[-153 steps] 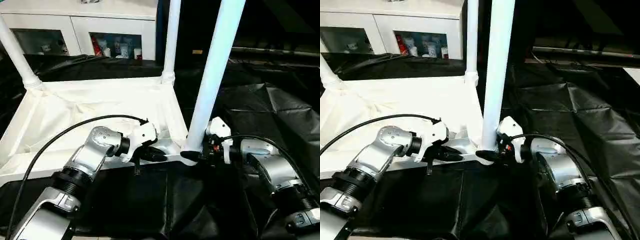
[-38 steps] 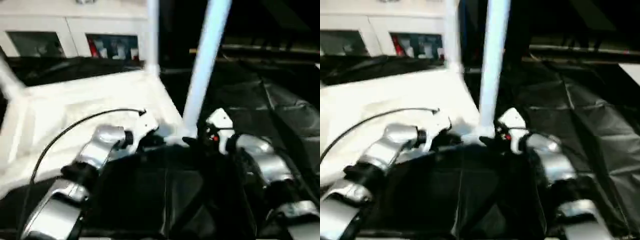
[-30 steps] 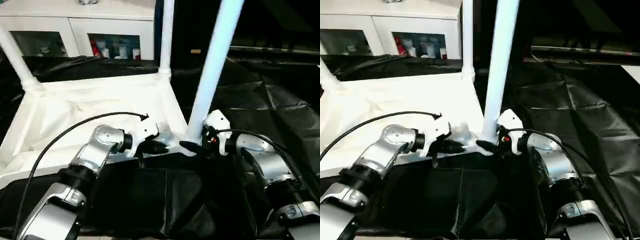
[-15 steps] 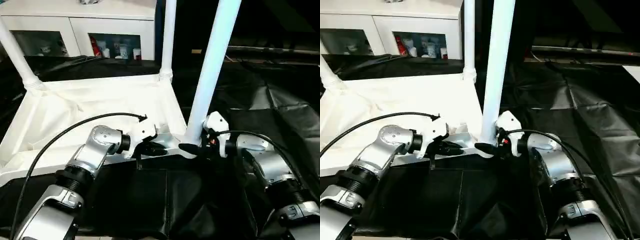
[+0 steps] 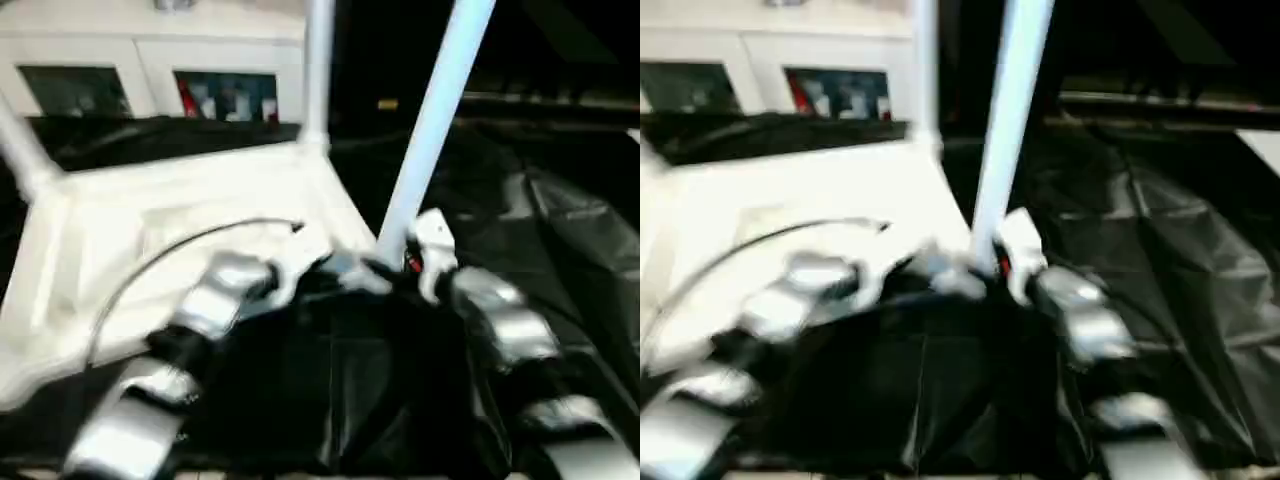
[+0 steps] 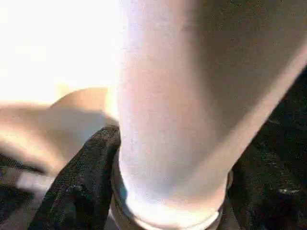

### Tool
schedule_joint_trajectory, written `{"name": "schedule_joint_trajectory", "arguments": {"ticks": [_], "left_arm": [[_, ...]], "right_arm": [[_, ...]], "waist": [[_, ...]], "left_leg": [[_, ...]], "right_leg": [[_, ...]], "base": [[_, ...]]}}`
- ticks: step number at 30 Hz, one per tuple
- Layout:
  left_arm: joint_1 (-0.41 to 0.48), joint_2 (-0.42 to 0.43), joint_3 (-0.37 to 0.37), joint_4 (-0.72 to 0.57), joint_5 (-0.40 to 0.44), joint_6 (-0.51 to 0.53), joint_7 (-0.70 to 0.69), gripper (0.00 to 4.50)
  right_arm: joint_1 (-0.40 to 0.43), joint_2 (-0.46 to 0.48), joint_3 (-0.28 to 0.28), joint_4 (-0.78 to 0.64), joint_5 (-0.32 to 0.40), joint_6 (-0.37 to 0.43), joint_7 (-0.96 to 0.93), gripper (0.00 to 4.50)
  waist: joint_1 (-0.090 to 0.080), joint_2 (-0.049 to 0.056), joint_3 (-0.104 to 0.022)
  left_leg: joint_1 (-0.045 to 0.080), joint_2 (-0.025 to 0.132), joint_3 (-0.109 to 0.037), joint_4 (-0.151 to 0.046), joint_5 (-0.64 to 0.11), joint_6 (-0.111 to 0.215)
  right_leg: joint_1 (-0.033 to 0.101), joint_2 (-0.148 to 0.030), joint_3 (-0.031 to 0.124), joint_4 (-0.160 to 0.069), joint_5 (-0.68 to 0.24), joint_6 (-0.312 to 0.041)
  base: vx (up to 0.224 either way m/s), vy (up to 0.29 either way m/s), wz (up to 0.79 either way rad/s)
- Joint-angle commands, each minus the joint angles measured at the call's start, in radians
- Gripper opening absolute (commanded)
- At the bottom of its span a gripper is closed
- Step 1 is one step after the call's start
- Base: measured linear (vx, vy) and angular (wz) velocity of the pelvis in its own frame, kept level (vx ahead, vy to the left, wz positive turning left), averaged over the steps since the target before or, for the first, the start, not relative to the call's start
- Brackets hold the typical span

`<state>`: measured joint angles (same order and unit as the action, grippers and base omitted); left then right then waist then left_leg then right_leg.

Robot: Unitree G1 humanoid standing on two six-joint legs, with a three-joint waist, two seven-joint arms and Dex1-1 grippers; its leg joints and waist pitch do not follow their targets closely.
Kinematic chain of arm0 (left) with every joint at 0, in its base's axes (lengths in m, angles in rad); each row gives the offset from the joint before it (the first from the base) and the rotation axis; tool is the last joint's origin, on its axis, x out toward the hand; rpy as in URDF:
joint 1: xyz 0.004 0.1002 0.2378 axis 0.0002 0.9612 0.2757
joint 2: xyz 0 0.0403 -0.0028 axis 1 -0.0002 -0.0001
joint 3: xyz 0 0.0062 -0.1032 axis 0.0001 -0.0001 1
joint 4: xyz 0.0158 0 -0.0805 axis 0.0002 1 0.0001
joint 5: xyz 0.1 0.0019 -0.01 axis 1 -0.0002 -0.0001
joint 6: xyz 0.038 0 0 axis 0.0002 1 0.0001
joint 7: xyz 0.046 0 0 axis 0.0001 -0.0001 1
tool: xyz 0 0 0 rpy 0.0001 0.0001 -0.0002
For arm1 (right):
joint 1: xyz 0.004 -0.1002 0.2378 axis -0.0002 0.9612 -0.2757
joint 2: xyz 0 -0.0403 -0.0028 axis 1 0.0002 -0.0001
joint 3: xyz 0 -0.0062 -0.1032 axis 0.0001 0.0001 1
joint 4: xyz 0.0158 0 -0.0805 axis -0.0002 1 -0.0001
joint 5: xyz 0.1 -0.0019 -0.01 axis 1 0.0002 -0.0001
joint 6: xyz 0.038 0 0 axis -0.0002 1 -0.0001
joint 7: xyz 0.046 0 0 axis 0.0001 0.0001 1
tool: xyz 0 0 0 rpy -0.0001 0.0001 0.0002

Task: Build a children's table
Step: Rotate leg to tighten

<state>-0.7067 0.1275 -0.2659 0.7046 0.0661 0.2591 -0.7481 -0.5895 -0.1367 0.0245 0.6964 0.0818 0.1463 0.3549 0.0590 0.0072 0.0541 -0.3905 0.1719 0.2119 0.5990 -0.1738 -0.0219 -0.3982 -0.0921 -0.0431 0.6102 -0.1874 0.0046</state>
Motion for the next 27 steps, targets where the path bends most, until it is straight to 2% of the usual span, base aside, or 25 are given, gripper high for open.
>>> {"name": "schedule_joint_trajectory", "arguments": {"ticks": [1,4,5,7,8,9,12,13,15,18,19,20,22,23,24,27], "left_arm": [[-0.013,-0.041,0.065,0.025,-0.022,0.020,0.133,0.00],[-0.028,-0.081,0.056,0.043,-0.002,0.036,0.181,0.00],[-0.030,-0.084,0.053,0.047,0.001,0.037,0.183,0.00],[-0.032,-0.085,0.045,0.048,0.009,0.037,0.180,0.00],[-0.030,-0.082,0.042,0.043,0.010,0.038,0.173,0.00],[-0.026,-0.077,0.040,0.037,0.010,0.039,0.167,0.00],[-0.019,-0.066,0.037,0.030,0.006,0.037,0.150,0.00],[-0.018,-0.062,0.035,0.029,0.007,0.035,0.146,0.00],[-0.013,-0.051,0.032,0.021,0.004,0.029,0.124,0.00],[-0.002,-0.022,0.019,-0.002,0.000,0.034,0.058,0.00],[0.007,-0.002,0.006,-0.024,-0.008,0.037,0.004,0.00],[0.011,0.007,0.001,-0.037,-0.012,0.045,-0.020,0.00],[0.035,0.067,-0.039,-0.114,-0.031,0.051,-0.163,0.00],[0.035,0.067,-0.039,-0.114,-0.031,0.051,-0.163,0.00],[0.038,0.080,-0.048,-0.125,-0.030,0.059,-0.184,0.00],[0.045,0.130,-0.076,-0.152,-0.025,0.041,-0.269,0.00]], "right_arm": [[0.008,0.033,-0.051,0.115,0.015,0.053,-0.166,2.76],[-0.029,0.073,-0.057,0.165,-0.002,0.022,-0.238,2.76],[-0.034,0.077,-0.057,0.171,-0.006,0.013,-0.241,2.76],[-0.055,0.084,-0.048,0.191,-0.029,-0.019,-0.238,2.76],[-0.056,0.086,-0.047,0.183,-0.021,-0.035,-0.206,3.11],[-0.057,0.087,-0.046,0.175,-0.019,-0.048,-0.192,3.32],[-0.064,0.086,-0.036,0.168,-0.012,-0.076,-0.153,3.55],[-0.068,0.083,-0.037,0.170,-0.011,-0.086,-0.157,3.79],[-0.070,0.065,-0.032,0.159,-0.017,-0.107,-0.137,3.88],[-0.046,0.013,-0.019,0.080,0.012,-0.088,0.017,4.23],[-0.026,-0.019,0.000,0.030,0.023,-0.067,0.106,4.23],[-0.016,-0.036,0.011,0.008,0.024,-0.060,0.142,4.23],[0.035,-0.125,0.070,-0.108,0.023,-0.044,0.315,4.23],[0.035,-0.125,0.070,-0.108,0.023,-0.044,0.315,4.23],[0.042,-0.138,0.076,-0.122,0.028,-0.044,0.339,4.23],[0.074,-0.202,0.114,-0.182,0.033,-0.044,0.454,4.23]], "waist": [[-0.007,-0.010,-0.063],[-0.007,-0.011,-0.063],[-0.007,-0.016,-0.063],[-0.006,-0.014,-0.063],[-0.008,-0.027,-0.064],[-0.004,-0.022,-0.063],[-0.005,-0.019,-0.062],[-0.005,-0.019,-0.061],[-0.006,-0.019,-0.064],[-0.003,-0.024,-0.066],[0.003,-0.028,-0.066],[0.003,-0.028,-0.066],[0.008,-0.026,-0.068],[0.008,-0.026,-0.068],[0.005,-0.025,-0.068],[0.004,-0.021,-0.068]], "left_leg": [[0.031,0.055,-0.034,-0.080,-0.285,-0.015],[0.031,0.054,-0.036,-0.081,-0.295,-0.015],[0.031,0.055,-0.036,-0.081,-0.297,-0.014],[0.029,0.055,-0.036,-0.083,-0.300,-0.009],[0.026,0.054,-0.035,-0.082,-0.299,-0.002],[0.026,0.055,-0.037,-0.082,-0.295,0.000],[0.026,0.056,-0.037,-0.084,-0.299,0.007],[0.025,0.056,-0.037,-0.084,-0.296,0.006],[0.023,0.056,-0.037,-0.083,-0.284,0.006],[0.019,0.057,-0.033,-0.078,-0.242,0.033],[0.016,0.057,-0.033,-0.076,-0.215,0.057],[0.016,0.057,-0.033,-0.076,-0.215,0.057],[0.016,0.060,-0.031,-0.071,-0.157,0.091],[0.016,0.060,-0.031,-0.071,-0.157,0.091],[0.016,0.060,-0.029,-0.069,-0.148,0.093],[0.021,0.063,-0.029,-0.070,-0.157,0.091]], "right_leg": [[0.024,-0.060,0.038,-0.090,-0.310,-0.203],[0.024,-0.061,0.037,-0.094,-0.332,-0.190],[0.024,-0.061,0.036,-0.094,-0.332,-0.188],[0.024,-0.060,0.036,-0.094,-0.319,-0.178],[0.027,-0.060,0.035,-0.093,-0.318,-0.177],[0.028,-0.063,0.036,-0.092,-0.318,-0.178],[0.025,-0.063,0.036,-0.094,-0.330,-0.176],[0.025,-0.063,0.036,-0.094,-0.329,-0.176],[0.027,-0.063,0.035,-0.091,-0.310,-0.179],[0.032,-0.062,0.036,-0.085,-0.245,-0.194],[0.038,-0.063,0.035,-0.079,-0.209,-0.203],[0.038,-0.063,0.035,-0.079,-0.209,-0.203],[0.039,-0.061,0.035,-0.069,-0.129,-0.227],[0.039,-0.061,0.035,-0.069,-0.129,-0.227],[0.037,-0.060,0.035,-0.066,-0.113,-0.243],[0.036,-0.058,0.035,-0.065,-0.102,-0.261]], "base": [[0.000,0.000,0.00],[0.000,0.000,0.00],[0.000,0.000,0.00],[0.000,0.000,0.00],[0.000,0.000,0.00],[0.000,0.000,0.00],[0.000,0.000,0.00],[0.000,0.000,0.00],[0.000,0.000,0.00],[0.000,0.000,0.00],[0.000,0.000,0.00],[0.000,0.000,0.00],[0.000,0.000,0.00],[0.000,0.000,0.00],[0.000,0.000,0.00],[0.000,0.000,0.00]]}}
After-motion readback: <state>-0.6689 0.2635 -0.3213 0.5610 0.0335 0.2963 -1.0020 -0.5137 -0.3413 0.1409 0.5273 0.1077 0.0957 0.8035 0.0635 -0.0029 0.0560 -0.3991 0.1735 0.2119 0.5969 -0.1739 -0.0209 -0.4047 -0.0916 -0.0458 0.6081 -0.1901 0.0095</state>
